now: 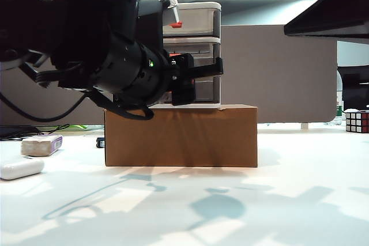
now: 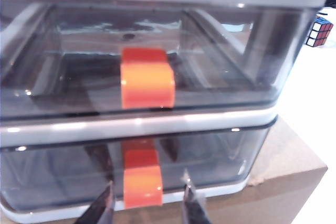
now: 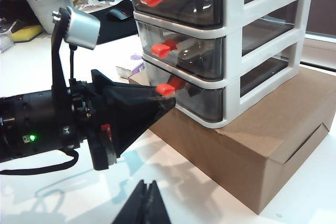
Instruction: Open the third layer of the drawer on the table, pick up the earphone case on the table and put it in, and finally close the drawer.
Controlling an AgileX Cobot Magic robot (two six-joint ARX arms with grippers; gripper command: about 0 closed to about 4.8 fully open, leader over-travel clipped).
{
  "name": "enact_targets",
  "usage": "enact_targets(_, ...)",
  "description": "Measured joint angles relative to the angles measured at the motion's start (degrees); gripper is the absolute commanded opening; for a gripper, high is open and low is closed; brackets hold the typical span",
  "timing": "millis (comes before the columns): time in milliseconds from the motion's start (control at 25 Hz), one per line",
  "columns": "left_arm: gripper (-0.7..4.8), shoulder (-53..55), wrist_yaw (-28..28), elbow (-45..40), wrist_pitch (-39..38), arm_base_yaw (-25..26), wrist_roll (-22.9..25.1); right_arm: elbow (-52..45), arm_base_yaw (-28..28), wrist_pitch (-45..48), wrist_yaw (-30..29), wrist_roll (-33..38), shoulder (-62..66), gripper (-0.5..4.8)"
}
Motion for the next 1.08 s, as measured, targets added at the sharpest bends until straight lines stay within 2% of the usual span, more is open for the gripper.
enact_targets(280,1.56,0.0,0.0,0.6,-0.1,0.5,0.0,0.0,0.0,0.0,0.0,0.0,0.0,-0.06)
enact_targets(520,1.56,0.5,-0.2,3.9,-0.9,0.7,3.2,0.0,0.0,0.0,0.0,0.0,0.0,-0.05)
enact_targets(801,1.56,1.4,-1.1,4.8,-5.0,0.7,3.7,0.0,0.0,0.0,0.0,0.0,0.0,-0.05)
enact_targets(1081,1.48,1.4,-1.2,4.8,-5.0,0.7,3.7,0.0,0.0,0.0,0.0,0.0,0.0,-0.05)
